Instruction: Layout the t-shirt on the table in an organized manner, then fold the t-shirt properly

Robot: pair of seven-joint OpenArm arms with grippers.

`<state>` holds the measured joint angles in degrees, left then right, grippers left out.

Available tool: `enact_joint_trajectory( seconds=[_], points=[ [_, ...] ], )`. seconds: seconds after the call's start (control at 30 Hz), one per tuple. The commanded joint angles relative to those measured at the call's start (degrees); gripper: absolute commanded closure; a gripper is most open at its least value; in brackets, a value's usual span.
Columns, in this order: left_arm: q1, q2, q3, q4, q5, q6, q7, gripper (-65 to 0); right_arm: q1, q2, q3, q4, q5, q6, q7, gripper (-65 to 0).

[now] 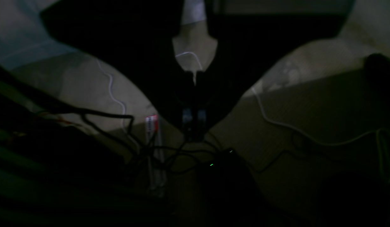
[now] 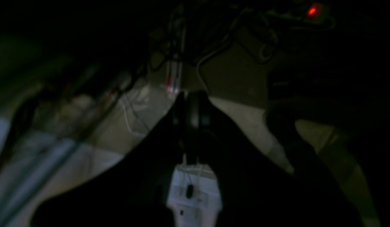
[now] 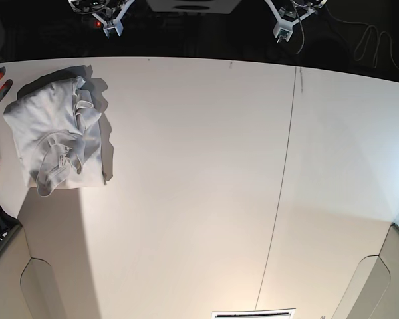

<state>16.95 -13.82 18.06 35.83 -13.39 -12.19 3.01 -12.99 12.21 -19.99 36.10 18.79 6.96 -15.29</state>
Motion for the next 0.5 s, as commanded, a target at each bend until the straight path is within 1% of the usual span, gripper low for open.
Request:
enact_joint_trajectory(
  seconds=[0.0, 0.1, 0.13, 0.17, 0.37, 0.47],
  points=[
    [0.3, -0.1, 0.0, 0.1, 0.0, 0.0, -0.2, 0.0, -0.7, -0.2, 0.0, 0.2, 1.2, -2.5, -0.9, 0.0],
    [0.4, 0.7, 0.0, 0.1, 0.0, 0.0, -0.2, 0.0, -0.9, -1.8, 0.0, 0.2, 4.0, -12.3, -1.0, 0.0],
    [0.4, 0.8, 0.0, 0.1, 0.0, 0.0, -0.2, 0.0, -0.9, -2.3, 0.0, 0.2, 5.0, -14.6, -1.1, 0.0],
    [0.4, 1.0, 0.0, 0.1, 0.0, 0.0, -0.2, 0.0, -0.9, -2.6, 0.0, 0.2, 5.6, -15.8, -1.1, 0.0],
    [0.5, 1.6, 0.0, 0.1, 0.0, 0.0, -0.2, 0.0, -0.9, -4.3, 0.0, 0.9, 8.9, -15.7, -1.0, 0.0],
    [0.5, 1.8, 0.0, 0.1, 0.0, 0.0, -0.2, 0.0, -0.9, -4.8, 0.0, 1.8, 9.3, -15.7, -1.0, 0.0]
  ],
)
